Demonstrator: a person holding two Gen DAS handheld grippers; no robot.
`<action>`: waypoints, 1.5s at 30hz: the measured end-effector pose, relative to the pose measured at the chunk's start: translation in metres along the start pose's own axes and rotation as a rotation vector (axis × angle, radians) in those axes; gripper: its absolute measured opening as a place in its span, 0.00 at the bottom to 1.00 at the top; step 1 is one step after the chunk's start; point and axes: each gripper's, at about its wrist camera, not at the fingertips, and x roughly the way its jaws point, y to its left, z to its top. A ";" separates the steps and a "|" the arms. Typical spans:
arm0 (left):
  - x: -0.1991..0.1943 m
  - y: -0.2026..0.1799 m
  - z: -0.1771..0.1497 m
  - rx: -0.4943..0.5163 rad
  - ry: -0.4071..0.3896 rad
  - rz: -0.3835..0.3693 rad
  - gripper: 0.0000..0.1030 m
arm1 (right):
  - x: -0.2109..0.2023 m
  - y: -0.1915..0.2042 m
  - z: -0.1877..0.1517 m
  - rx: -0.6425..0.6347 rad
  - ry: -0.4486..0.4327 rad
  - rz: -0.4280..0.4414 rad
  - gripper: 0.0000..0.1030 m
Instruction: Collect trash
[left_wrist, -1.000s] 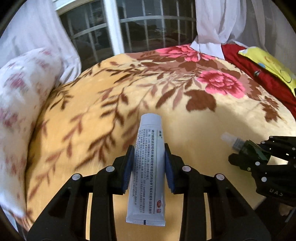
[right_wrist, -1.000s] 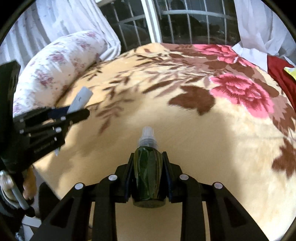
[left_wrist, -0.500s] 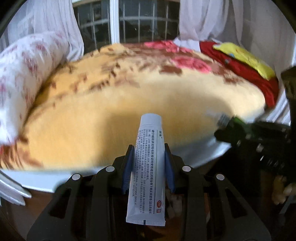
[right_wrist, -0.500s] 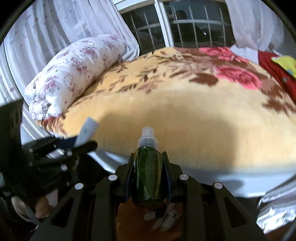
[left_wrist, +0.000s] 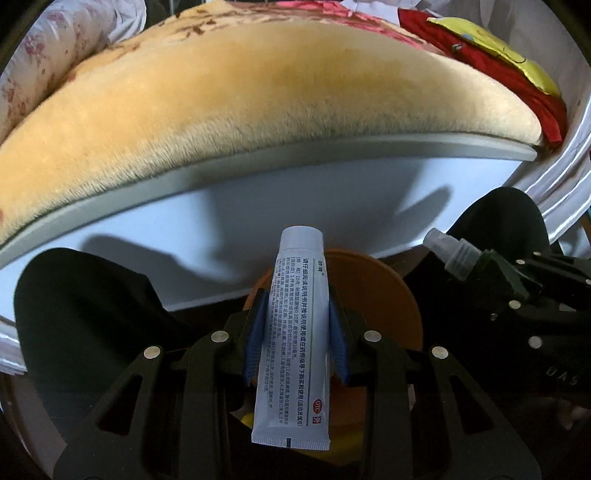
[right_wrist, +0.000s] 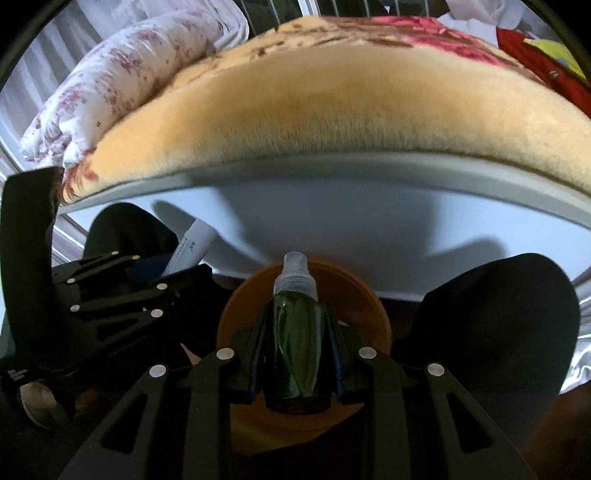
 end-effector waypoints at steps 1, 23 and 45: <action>0.002 0.001 0.000 -0.004 0.006 -0.002 0.30 | 0.003 0.000 0.001 -0.002 0.006 -0.004 0.27; -0.039 0.028 0.018 -0.107 -0.131 0.060 0.88 | -0.052 -0.002 0.017 0.042 -0.273 -0.388 0.95; -0.076 0.025 0.028 -0.118 -0.279 0.092 0.89 | -0.073 -0.013 0.019 0.214 -0.370 -0.389 0.95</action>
